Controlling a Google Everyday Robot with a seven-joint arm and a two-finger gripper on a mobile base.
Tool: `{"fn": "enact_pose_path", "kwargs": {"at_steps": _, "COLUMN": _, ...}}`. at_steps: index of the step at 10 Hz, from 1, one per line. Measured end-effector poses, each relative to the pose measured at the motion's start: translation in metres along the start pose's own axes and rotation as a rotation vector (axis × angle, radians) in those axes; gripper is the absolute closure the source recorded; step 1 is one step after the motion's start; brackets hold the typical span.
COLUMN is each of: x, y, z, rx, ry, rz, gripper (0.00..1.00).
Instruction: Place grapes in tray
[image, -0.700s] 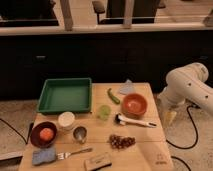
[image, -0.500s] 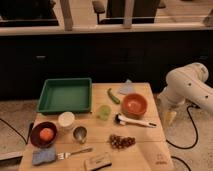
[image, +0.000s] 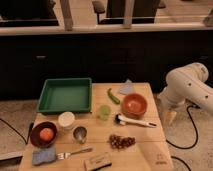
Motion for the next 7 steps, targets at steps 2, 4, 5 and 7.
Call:
{"fn": "enact_pose_path", "kwargs": {"at_steps": 2, "x": 0.0, "y": 0.0, "z": 0.0, "rx": 0.0, "ry": 0.0, "rz": 0.0, "gripper": 0.2}}
{"fn": "enact_pose_path", "kwargs": {"at_steps": 4, "x": 0.0001, "y": 0.0, "z": -0.0001, "rx": 0.0, "ry": 0.0, "rz": 0.0, "gripper": 0.2}}
{"fn": "enact_pose_path", "kwargs": {"at_steps": 5, "x": 0.0, "y": 0.0, "z": -0.0001, "rx": 0.0, "ry": 0.0, "rz": 0.0, "gripper": 0.2}}
{"fn": "enact_pose_path", "kwargs": {"at_steps": 7, "x": -0.0028, "y": 0.0082, "z": 0.0, "rx": -0.002, "ry": 0.014, "rz": -0.038, "gripper": 0.2}}
